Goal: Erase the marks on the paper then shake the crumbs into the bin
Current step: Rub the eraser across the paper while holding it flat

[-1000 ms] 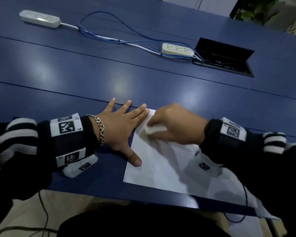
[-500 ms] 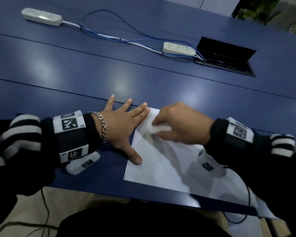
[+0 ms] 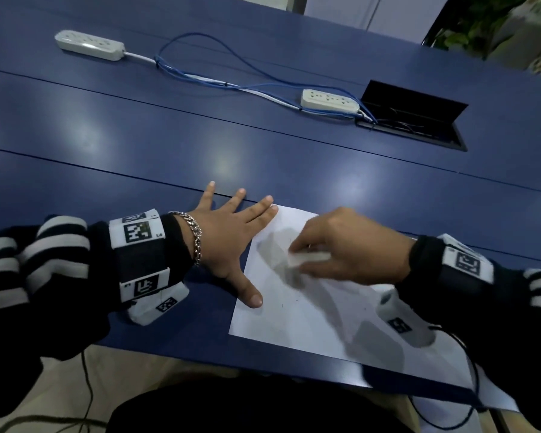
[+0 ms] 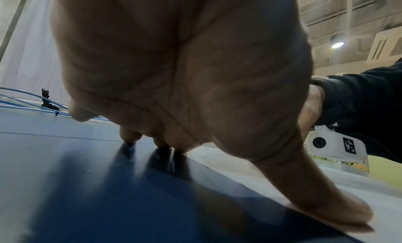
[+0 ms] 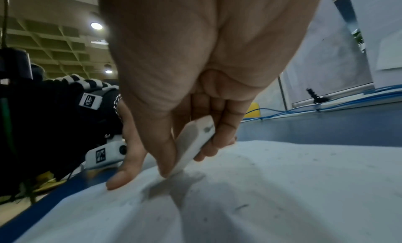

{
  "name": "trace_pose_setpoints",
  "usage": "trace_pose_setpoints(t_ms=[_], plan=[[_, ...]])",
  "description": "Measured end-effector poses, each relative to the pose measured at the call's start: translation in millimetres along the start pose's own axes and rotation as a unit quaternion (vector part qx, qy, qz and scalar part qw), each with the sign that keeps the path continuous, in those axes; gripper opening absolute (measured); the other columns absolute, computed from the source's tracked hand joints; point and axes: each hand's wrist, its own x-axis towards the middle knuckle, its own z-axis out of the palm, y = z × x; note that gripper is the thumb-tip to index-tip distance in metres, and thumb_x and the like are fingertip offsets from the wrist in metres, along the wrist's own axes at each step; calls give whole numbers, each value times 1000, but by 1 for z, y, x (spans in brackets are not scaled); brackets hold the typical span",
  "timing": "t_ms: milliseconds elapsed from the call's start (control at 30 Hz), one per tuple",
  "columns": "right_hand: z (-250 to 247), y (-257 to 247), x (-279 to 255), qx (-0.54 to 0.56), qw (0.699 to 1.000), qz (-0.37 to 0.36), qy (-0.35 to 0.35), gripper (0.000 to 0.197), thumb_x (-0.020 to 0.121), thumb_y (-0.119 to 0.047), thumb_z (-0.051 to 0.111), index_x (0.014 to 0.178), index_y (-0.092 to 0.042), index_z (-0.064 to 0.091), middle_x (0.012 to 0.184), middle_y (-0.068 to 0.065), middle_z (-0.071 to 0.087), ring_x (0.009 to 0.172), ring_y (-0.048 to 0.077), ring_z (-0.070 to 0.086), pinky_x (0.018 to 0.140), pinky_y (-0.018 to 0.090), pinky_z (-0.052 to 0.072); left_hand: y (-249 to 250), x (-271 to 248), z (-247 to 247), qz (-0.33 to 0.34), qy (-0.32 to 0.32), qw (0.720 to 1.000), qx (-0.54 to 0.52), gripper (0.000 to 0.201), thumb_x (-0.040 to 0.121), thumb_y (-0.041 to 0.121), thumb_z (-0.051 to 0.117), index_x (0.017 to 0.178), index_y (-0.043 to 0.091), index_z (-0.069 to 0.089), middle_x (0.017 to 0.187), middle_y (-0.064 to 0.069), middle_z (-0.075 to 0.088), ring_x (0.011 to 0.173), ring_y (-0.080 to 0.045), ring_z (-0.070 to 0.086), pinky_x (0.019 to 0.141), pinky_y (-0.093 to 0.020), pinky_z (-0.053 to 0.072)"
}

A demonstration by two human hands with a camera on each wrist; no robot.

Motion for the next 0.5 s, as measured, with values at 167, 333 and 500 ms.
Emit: trace_pose_setpoints(t_ms=[167, 333, 500], plan=[[1, 31, -18, -6, 995, 80, 58, 35, 89, -51, 68, 112, -26, 73, 107, -9, 71, 97, 14, 66, 89, 30, 51, 1, -8, -8, 35, 10, 998, -50, 144, 62, 99, 58, 165, 31, -15, 170, 17, -24, 159, -26, -19, 123, -69, -9], [-1, 13, -28, 2, 998, 56, -26, 30, 87, -53, 65, 108, -31, 69, 103, -17, 66, 94, 5, 61, 86, 28, 53, 11, -12, 6, 47, 86, 993, -70, 125, 72, 89, 64, 167, 37, 1, 174, 14, -10, 162, -20, -6, 129, -53, 2], [-7, 12, 3, -12, 999, 18, 28, 29, 89, -45, 70, 112, -28, 72, 93, -17, 62, 89, 8, 60, 77, 18, 39, 8, -11, 12, -6, 76, 996, -37, 130, 61, 104, 50, 159, 52, -18, 169, 7, -33, 160, -34, -17, 126, -67, 1]])
